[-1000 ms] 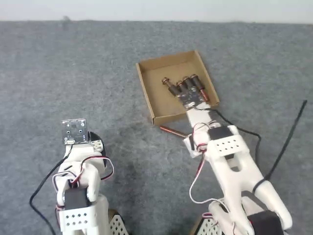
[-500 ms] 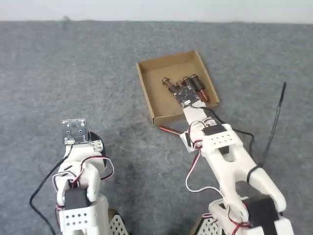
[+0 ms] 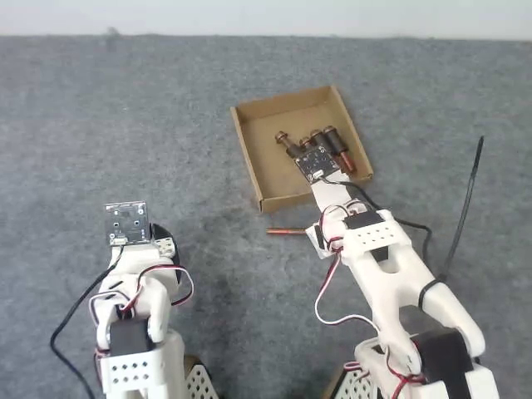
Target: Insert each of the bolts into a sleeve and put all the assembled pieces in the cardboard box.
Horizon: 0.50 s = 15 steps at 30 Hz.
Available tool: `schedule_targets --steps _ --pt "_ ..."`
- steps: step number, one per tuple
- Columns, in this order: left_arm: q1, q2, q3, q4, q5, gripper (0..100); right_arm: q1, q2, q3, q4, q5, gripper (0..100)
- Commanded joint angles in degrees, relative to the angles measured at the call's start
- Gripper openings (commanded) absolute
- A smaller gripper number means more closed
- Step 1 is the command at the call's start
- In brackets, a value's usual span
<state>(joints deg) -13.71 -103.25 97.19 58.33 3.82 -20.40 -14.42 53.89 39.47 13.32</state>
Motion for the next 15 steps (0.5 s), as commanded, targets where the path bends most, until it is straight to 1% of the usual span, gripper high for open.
schedule_targets --steps 1,3,8,15 --pt "-0.2 -0.8 -0.7 0.2 -0.3 1 0.3 -1.6 -0.9 3.7 0.5 10.3" --pt "-0.2 -0.8 -0.7 0.2 -0.3 1 0.3 -2.5 -1.8 5.8 0.5 11.0" --pt "-0.1 -0.8 -0.7 0.2 -0.4 1 0.3 -2.8 -1.2 6.5 0.4 21.4" --pt "-0.1 -0.8 -0.7 0.2 -0.4 1 0.3 -2.8 -1.0 5.9 0.4 21.6"
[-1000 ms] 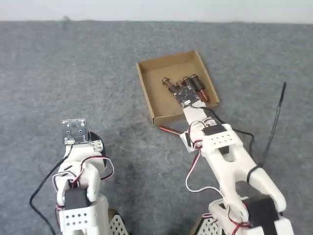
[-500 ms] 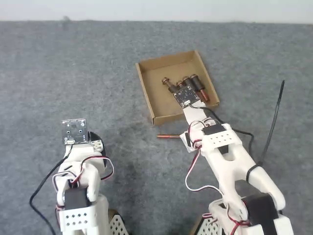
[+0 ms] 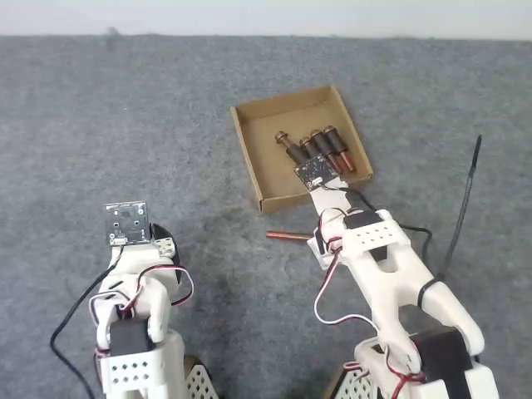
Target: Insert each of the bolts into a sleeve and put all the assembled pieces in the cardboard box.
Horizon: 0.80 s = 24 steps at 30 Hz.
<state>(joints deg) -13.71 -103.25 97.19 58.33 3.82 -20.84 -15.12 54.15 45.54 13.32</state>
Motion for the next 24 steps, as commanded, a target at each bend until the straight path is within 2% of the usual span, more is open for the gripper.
schedule_targets --steps 1,6,15,24 --pt "-0.1 -0.8 -0.7 0.2 -0.4 1 0.7 -2.1 -1.2 -0.8 0.4 21.6" --pt "-0.2 -0.8 -0.7 0.2 -0.4 1 0.6 -1.4 -1.1 -3.0 0.4 20.3" --pt "-0.3 -0.8 -0.7 0.2 -0.4 1 0.8 10.9 -5.5 -2.6 0.4 3.5" --pt "-0.3 -0.8 -0.7 0.2 -0.4 1 0.9 4.4 -5.5 -1.3 0.4 0.6"
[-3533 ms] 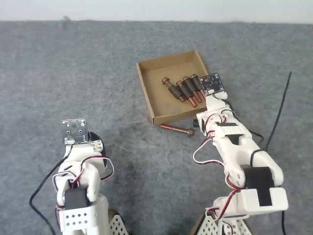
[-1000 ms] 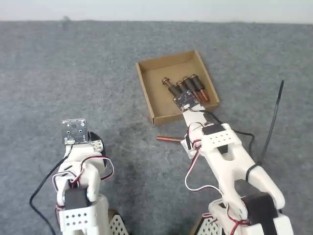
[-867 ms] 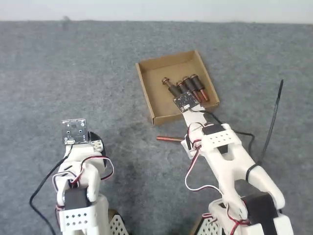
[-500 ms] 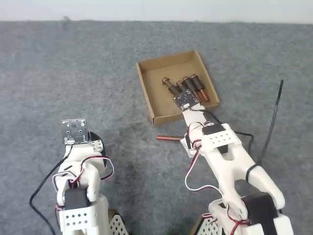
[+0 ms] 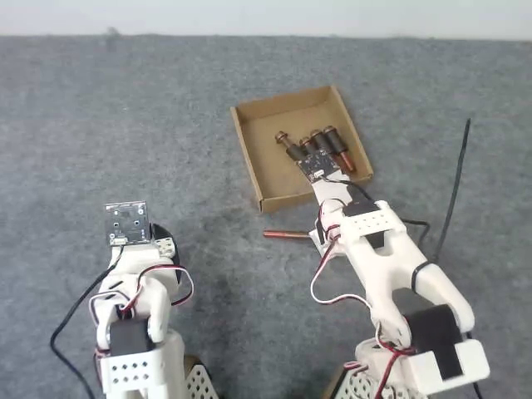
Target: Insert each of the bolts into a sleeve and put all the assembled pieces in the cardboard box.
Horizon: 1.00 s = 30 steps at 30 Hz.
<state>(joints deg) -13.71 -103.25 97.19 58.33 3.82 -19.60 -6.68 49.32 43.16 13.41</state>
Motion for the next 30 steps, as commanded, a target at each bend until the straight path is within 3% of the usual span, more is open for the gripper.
schedule_targets --steps 1,6,11,17,21,24,30 --pt "-0.3 -0.8 -0.7 0.2 -0.4 1 -0.3 -5.5 -0.7 2.4 0.4 0.6" --pt "-0.3 -0.8 -0.7 0.2 -0.4 1 1.5 -12.7 -0.7 12.0 0.4 0.6" --pt "-0.1 -0.8 -0.7 0.2 -0.4 1 9.0 -17.3 -0.7 13.3 0.6 0.9" --pt "-0.2 -0.8 -0.7 0.2 -0.4 1 21.5 -18.0 -0.7 9.3 0.0 0.7" --pt "-0.1 -0.8 -0.7 0.2 -0.4 1 29.1 -17.4 -0.1 5.3 -7.8 0.7" --pt "-0.1 -0.8 -0.7 0.2 -0.4 1 32.4 -17.8 2.4 1.4 -11.8 0.7" --pt "0.0 -1.1 -0.8 -0.2 -0.4 1 38.1 -18.0 4.3 0.6 -12.2 0.7"
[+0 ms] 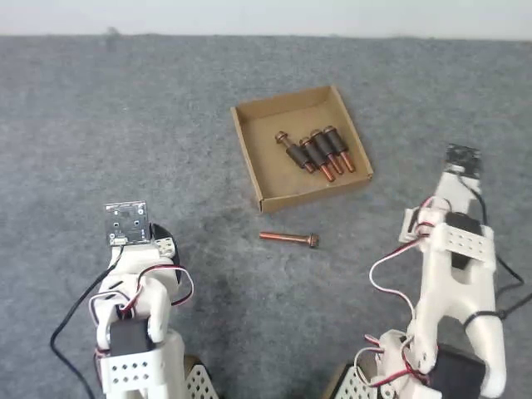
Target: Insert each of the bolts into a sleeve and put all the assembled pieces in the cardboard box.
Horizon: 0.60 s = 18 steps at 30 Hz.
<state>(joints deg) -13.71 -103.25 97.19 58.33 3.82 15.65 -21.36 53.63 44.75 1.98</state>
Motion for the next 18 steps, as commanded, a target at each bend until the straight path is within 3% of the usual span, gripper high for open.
schedule_targets --steps 1,6,13,18 --pt "0.0 -1.1 -1.1 -0.2 -0.7 1 3.7 -3.3 0.5 -1.2 -0.8 0.7" --pt "1.7 -0.8 -5.4 -0.6 -5.6 1 6.6 -3.3 1.3 -1.1 -0.7 0.7" --pt "8.8 -0.4 -14.9 4.6 -5.8 1 9.0 -2.8 1.4 -1.1 -0.7 0.7" --pt "9.0 12.7 -28.0 5.2 -5.7 1 8.9 -2.9 2.2 -1.5 1.0 0.7"
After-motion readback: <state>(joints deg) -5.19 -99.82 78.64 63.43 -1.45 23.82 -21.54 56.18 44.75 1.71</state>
